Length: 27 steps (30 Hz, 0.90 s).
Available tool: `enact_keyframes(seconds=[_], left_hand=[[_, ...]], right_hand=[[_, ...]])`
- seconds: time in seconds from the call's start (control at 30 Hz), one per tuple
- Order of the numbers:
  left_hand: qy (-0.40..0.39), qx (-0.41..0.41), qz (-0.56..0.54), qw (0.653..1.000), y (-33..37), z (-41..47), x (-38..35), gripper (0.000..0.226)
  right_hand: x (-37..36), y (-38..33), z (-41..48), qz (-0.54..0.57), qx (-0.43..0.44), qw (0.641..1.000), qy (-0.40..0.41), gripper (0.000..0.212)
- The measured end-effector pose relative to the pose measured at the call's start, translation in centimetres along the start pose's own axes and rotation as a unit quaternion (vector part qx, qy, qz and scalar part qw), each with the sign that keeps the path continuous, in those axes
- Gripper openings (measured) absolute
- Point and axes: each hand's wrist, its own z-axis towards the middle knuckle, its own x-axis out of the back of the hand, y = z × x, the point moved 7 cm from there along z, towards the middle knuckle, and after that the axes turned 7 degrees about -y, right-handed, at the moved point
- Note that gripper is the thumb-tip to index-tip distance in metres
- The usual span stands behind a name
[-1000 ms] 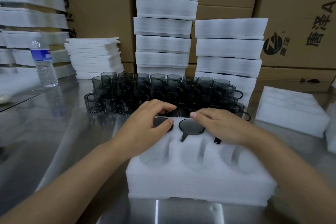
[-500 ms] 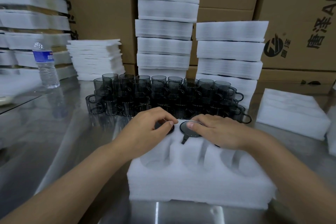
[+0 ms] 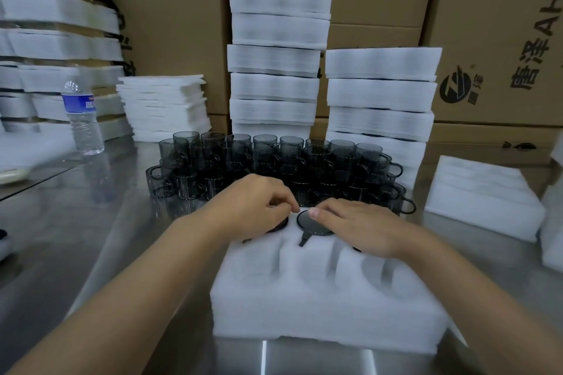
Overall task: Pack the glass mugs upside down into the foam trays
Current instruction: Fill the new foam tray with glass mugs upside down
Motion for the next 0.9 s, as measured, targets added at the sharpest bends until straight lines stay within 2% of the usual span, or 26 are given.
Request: enact_keyframes(seconds=[0.17,0.27,0.33,0.43,0.53,0.67,0.9], left_hand=[[0.059,0.061,0.079,0.993,-0.6,1.9,-1.1,0.026],[0.017,0.131,0.070,0.989,-2.7,2.1,-2.2,0.036],[-0.028,0.149,0.079,0.985,-3.4,2.3,-2.7,0.038],[-0.056,0.153,0.068,0.984,-3.5,2.6,-3.2,0.038],[-0.061,0.126,0.070,0.988,-3.2,2.7,-3.2,0.031],[-0.070,0.102,0.080,0.989,-2.7,2.9,-3.4,0.034],[-0.046,0.102,0.050,0.993,-2.6,2.7,-3.1,0.035]], right_hand=[[0.1,-0.1,-0.4,0.011,0.004,1.000,0.007,0.056],[0.2,0.0,-0.6,0.026,0.004,1.000,0.011,0.054],[0.3,0.1,-0.7,0.040,-0.001,0.999,0.017,0.052],[0.4,0.3,-0.8,0.059,-0.005,0.998,0.023,0.052],[0.4,0.2,-0.8,0.063,-0.004,0.998,0.027,0.052],[0.4,0.3,-0.8,0.067,-0.004,0.997,0.034,0.050],[0.5,0.4,-0.8,0.069,-0.005,0.996,0.048,0.049]])
